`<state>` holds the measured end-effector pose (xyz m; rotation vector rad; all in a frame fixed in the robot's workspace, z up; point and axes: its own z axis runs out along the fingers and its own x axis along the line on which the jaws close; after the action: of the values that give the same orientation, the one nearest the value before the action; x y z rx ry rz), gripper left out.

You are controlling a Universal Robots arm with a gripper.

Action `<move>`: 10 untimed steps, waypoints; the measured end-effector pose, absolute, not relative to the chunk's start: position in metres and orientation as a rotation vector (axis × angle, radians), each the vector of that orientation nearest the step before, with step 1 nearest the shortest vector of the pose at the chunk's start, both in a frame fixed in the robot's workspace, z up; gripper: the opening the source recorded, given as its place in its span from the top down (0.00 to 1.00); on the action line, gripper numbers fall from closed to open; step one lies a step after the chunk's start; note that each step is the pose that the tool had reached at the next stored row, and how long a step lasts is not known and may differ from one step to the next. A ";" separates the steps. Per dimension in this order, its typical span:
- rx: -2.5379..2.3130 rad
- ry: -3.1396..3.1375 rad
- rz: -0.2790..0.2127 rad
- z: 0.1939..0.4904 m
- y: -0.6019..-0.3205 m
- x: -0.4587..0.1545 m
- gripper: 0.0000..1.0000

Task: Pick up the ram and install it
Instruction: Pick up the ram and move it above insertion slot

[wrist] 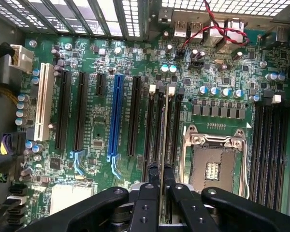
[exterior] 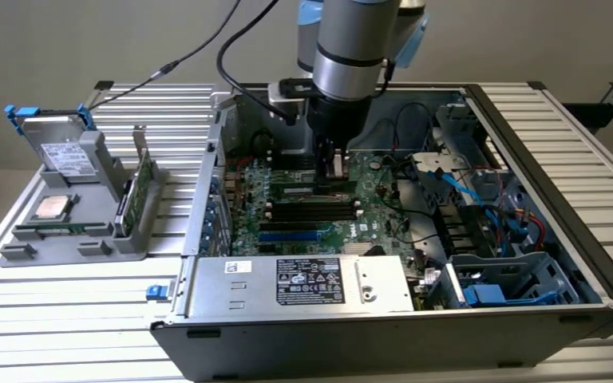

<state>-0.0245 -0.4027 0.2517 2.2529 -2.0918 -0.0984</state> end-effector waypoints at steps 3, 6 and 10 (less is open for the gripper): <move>2.246 -2.100 -0.099 0.251 -0.404 -0.024 0.86; 2.232 -2.115 -0.099 0.250 -0.405 -0.023 0.86; 2.220 -2.127 -0.101 0.245 -0.405 -0.022 0.86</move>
<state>-0.0218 -0.4052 0.2455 2.2203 -2.1267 -0.1012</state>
